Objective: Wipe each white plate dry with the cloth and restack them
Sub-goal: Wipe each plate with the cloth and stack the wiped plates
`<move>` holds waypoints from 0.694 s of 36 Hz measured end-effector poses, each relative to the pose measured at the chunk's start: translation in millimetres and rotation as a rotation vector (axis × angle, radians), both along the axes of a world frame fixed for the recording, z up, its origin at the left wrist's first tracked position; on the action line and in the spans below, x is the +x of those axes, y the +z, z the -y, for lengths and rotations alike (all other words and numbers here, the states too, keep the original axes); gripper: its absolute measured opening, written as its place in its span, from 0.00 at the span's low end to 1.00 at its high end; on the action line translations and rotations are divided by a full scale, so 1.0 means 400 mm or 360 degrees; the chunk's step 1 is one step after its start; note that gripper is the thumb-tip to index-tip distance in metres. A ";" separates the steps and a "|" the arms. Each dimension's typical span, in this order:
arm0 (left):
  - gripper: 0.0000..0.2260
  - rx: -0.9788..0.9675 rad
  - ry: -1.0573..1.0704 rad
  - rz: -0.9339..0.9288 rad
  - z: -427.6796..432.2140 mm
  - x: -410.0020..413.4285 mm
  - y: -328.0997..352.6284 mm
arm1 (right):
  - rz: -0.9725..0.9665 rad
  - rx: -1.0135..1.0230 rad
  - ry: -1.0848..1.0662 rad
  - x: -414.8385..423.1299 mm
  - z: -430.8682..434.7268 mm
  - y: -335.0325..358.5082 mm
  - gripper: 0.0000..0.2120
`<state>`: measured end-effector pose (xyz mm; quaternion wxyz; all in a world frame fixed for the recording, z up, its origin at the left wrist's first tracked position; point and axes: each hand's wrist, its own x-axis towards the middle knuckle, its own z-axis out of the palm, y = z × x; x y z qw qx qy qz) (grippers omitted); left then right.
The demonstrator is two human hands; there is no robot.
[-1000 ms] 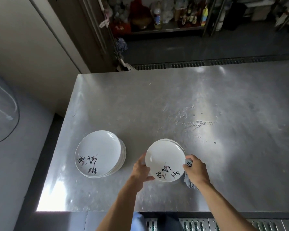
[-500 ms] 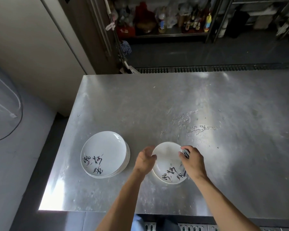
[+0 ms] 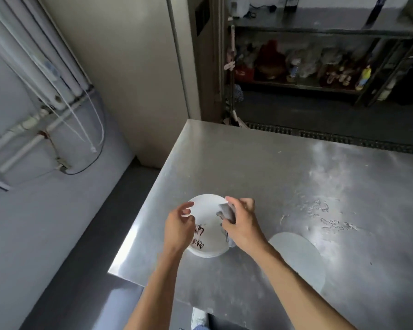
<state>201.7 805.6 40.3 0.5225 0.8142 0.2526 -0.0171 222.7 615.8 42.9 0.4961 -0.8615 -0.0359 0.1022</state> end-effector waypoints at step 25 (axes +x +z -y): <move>0.09 -0.0053 0.0023 -0.0157 -0.096 -0.048 -0.095 | 0.0129 -0.1093 0.0190 0.003 -0.139 -0.054 0.18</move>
